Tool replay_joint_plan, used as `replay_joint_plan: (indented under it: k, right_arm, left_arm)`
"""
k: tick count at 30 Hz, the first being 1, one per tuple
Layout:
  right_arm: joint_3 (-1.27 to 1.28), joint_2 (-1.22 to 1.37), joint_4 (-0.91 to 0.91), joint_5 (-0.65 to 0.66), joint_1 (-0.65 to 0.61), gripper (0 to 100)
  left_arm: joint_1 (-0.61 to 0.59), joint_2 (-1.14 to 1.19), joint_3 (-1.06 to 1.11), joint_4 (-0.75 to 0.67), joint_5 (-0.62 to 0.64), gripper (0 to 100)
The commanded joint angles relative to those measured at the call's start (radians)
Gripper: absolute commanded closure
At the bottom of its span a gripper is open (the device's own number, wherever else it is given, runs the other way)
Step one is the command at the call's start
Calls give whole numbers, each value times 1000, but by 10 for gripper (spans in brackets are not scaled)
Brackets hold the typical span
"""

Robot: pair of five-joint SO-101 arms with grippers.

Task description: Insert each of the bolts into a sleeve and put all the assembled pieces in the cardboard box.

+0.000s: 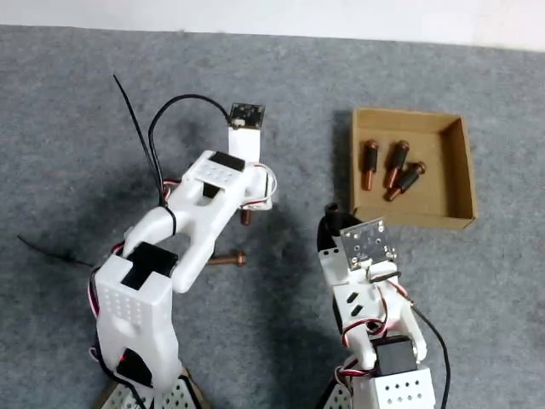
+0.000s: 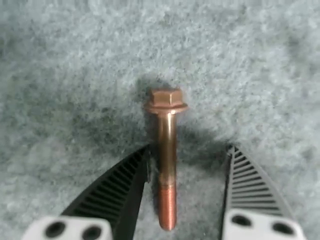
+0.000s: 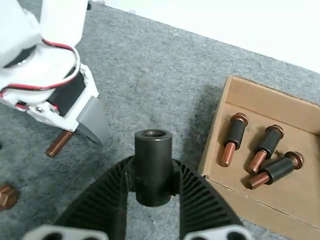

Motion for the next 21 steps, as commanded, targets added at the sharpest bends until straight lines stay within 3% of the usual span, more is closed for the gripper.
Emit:
replay_joint_plan:
  k: [1,21]
  right_arm:
    - [93,-16,-31,-2,2,994]
    - [93,-16,-31,-2,2,994]
  left_arm:
    - [-53,7,-38,-94,6,765]
    - [-61,10,-33,-117,6,765]
